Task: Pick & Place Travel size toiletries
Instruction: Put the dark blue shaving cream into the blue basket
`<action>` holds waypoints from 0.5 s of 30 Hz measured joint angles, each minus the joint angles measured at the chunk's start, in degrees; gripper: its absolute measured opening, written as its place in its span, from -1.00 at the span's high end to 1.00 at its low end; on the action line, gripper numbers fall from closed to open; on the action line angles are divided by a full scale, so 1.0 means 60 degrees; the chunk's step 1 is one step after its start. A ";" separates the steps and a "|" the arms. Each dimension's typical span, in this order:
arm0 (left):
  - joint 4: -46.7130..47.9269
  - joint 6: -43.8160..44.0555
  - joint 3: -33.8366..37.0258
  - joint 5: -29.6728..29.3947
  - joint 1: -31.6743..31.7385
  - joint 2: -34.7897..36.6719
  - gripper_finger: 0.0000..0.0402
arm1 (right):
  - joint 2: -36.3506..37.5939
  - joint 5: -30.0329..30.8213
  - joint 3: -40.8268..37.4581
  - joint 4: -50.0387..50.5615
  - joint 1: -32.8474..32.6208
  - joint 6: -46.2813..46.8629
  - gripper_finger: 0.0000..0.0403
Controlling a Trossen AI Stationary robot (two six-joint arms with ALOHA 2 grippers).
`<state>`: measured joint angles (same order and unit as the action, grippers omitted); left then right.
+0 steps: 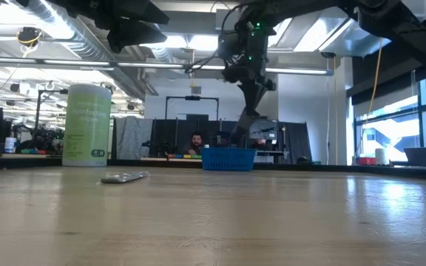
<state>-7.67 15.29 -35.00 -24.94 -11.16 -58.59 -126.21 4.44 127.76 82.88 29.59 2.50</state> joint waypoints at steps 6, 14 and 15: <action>0.0001 -0.0001 0.0000 -0.0002 0.0000 0.0000 -0.14 | 0.0004 -0.0115 -0.0829 -0.0713 0.0112 -0.0106 1.00; -0.0008 -0.0004 0.0000 -0.0006 0.0000 0.0000 -0.14 | 0.0000 -0.0162 -0.1494 -0.1245 0.0262 -0.0292 1.00; -0.0010 -0.0004 0.0000 -0.0006 0.0000 0.0000 -0.14 | 0.0000 -0.0160 -0.1538 -0.1321 0.0286 -0.0327 1.00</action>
<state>-7.73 15.27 -35.00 -24.97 -11.16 -58.59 -126.21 3.48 118.53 74.95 31.30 0.54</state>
